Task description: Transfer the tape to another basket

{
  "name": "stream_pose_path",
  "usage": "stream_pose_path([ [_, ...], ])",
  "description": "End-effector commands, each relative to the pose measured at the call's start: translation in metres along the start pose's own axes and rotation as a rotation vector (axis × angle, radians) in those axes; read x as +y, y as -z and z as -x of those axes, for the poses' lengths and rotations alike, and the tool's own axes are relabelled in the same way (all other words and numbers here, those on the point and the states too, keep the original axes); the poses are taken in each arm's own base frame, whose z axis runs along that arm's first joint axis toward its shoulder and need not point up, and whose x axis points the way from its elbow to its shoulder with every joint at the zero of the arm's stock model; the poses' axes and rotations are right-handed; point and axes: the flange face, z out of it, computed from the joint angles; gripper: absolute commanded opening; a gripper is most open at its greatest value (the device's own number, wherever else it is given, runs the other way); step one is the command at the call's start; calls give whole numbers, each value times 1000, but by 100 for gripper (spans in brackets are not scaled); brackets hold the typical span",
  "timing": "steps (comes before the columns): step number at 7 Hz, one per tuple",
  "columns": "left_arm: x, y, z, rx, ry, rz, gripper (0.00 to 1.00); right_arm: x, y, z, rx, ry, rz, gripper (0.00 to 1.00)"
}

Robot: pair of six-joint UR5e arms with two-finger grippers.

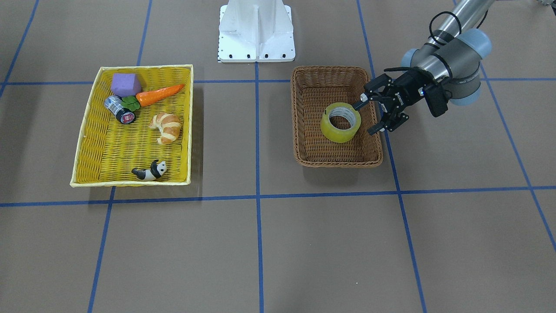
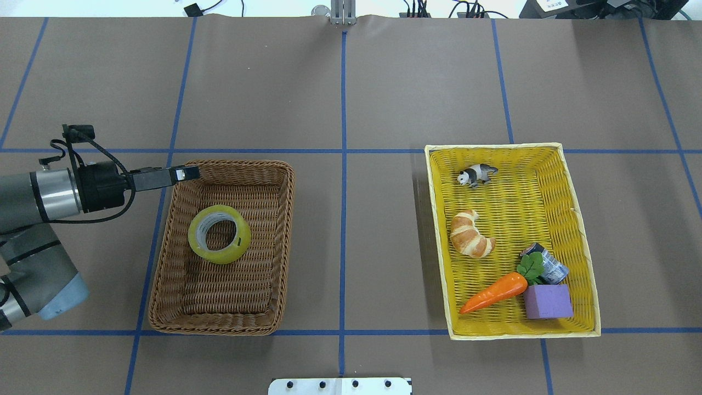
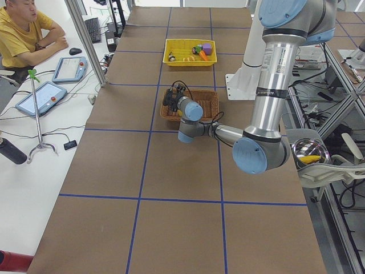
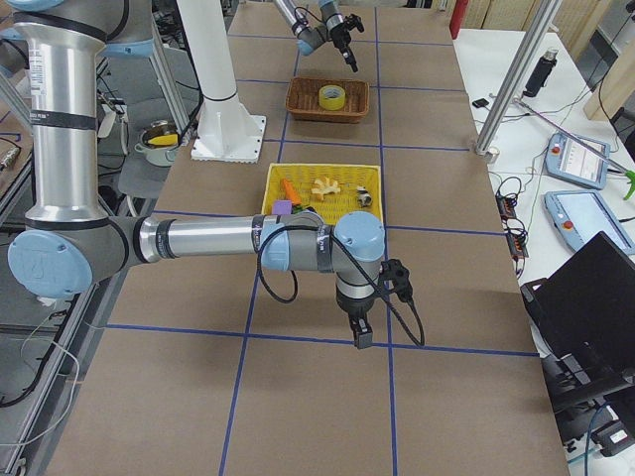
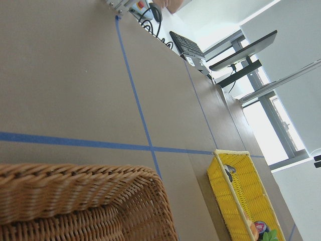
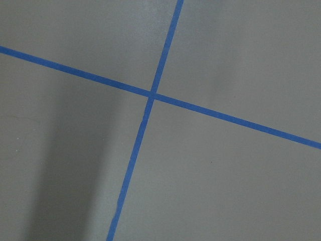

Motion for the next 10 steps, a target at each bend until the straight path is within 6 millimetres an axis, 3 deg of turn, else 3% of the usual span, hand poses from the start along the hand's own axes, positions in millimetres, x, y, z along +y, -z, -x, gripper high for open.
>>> stream_pose_path([
  [1, -43, 42, 37, -154, -163, -60, 99, 1, -3, -2, -3, -4, 5, 100],
  [3, -88, 69, 64, -417, -375, 15, 99, 1, -3, -3, -3, -5, 6, 100],
  [4, -132, 105, 65, -530, -431, 83, 99, 1, -5, -3, -4, -6, 8, 100],
  [5, -158, 148, 69, -612, -474, 173, 99, 2, -6, -4, -5, -8, 11, 100],
  [6, -181, 188, 88, -734, -441, 265, 99, 3, -9, -7, -5, -12, 17, 100],
  [7, -193, 215, 105, -807, -426, 369, 99, 4, -11, -8, -8, -16, 21, 100],
  [9, -222, 293, 131, -892, -393, 544, 99, 4, -12, -9, -8, -17, 22, 100],
  [10, -225, 325, 142, -914, -325, 609, 99, 4, -13, -8, -8, -16, 23, 100],
])
